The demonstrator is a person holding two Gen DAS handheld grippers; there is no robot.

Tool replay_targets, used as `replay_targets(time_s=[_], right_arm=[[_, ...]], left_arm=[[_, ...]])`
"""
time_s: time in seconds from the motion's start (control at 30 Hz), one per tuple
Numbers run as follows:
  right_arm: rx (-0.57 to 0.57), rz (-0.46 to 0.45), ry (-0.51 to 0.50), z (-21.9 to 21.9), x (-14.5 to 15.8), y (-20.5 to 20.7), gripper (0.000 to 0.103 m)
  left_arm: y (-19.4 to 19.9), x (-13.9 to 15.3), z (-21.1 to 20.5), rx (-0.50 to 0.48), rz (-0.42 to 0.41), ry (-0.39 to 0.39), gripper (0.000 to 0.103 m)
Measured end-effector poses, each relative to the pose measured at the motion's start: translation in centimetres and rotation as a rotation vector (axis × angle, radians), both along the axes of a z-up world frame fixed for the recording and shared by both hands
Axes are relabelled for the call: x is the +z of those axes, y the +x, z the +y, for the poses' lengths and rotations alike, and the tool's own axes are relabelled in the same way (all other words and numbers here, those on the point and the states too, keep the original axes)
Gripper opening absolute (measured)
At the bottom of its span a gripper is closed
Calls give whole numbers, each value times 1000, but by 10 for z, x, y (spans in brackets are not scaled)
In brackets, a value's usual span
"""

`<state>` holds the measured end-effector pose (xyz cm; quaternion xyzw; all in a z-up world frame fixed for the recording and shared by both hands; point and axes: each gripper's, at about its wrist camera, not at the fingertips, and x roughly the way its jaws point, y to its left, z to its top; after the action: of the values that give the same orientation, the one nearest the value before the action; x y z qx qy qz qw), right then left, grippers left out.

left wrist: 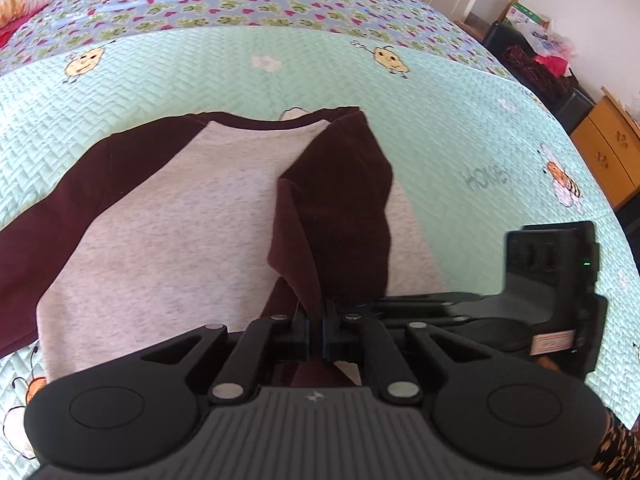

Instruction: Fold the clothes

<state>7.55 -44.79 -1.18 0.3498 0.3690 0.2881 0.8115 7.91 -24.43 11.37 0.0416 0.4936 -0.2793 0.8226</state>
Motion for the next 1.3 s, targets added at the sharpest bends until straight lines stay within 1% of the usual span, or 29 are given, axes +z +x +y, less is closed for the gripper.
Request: replay_targets(time_s=[0.07, 0.13, 0.27, 0.33, 0.4, 0.43, 0.47, 0.5, 0.53, 0.57, 0.6, 0.67, 0.8, 0.83, 0.87, 0.9, 0.93, 0.97, 1.0, 1.07, 1.13, 1.17, 1.2, 1.27, 1.3], right_arm=[[5, 9, 13, 3, -1, -4, 17], [28, 35, 67, 1, -5, -15, 17], [77, 100, 169, -8, -15, -49, 18], [65, 128, 235, -18, -19, -73, 19], [15, 151, 297, -30, -22, -100, 27], [-18, 144, 315, -37, -22, -116, 40], [-38, 123, 329, -42, -20, -132, 50], [-43, 101, 337, -46, -18, -147, 55], [-39, 87, 328, -47, -15, -159, 64], [-37, 83, 283, -47, -11, -170, 70], [-41, 84, 215, -45, -7, -180, 72], [-55, 77, 106, -42, 2, -198, 72], [-41, 93, 73, -32, 8, -223, 72], [-29, 95, 58, -28, 9, -226, 72], [-19, 96, 42, -24, 10, -228, 66], [-19, 98, 40, -21, 10, -230, 57], [-26, 101, 53, -20, 9, -232, 36], [-37, 112, 103, -22, 6, -234, 13], [-53, 130, 190, -25, 0, -237, 10], [-66, 168, 372, -22, -12, -247, 10], [-52, 186, 459, -9, -20, -258, 10], [-53, 194, 473, -5, -24, -263, 10], [-66, 202, 450, -5, -27, -268, 10], [-110, 218, 359, -8, -31, -277, 10], [-132, 221, 335, -10, -32, -281, 10]], left_arm=[[-1, 0, -5, -10, -2, 7, 4], [0, -2, -9, -17, 6, 11, 4], [2, -10, -18, -27, 33, 24, 4], [3, -14, -21, -23, 43, 38, 4], [2, -19, -24, -19, 45, 57, 5], [1, -21, -25, -17, 46, 66, 5], [1, -23, -25, -17, 46, 77, 5], [0, -25, -26, -17, 45, 89, 5], [-1, -27, -27, -14, 46, 96, 5], [-1, -27, -26, -10, 47, 97, 6], [-2, -28, -25, -5, 48, 97, 6], [-4, -28, -24, 0, 44, 103, 6], [-4, -30, -27, 9, 45, 123, 6], [-3, -30, -28, 15, 47, 128, 6], [-2, -30, -29, 22, 48, 134, 6], [-1, -31, -31, 29, 49, 140, 6], [0, -31, -33, 37, 48, 149, 6], [2, -32, -35, 46, 44, 156, 6], [4, -32, -37, 55, 41, 163, 6], [7, -35, -43, 70, 38, 175, 7], [9, -41, -50, 71, 36, 192, 7], [9, -45, -54, 68, 31, 206, 7], [7, -48, -58, 64, 21, 224, 7], [3, -54, -65, 44, -17, 260, 10], [1, -55, -67, 40, -35, 266, 10]])
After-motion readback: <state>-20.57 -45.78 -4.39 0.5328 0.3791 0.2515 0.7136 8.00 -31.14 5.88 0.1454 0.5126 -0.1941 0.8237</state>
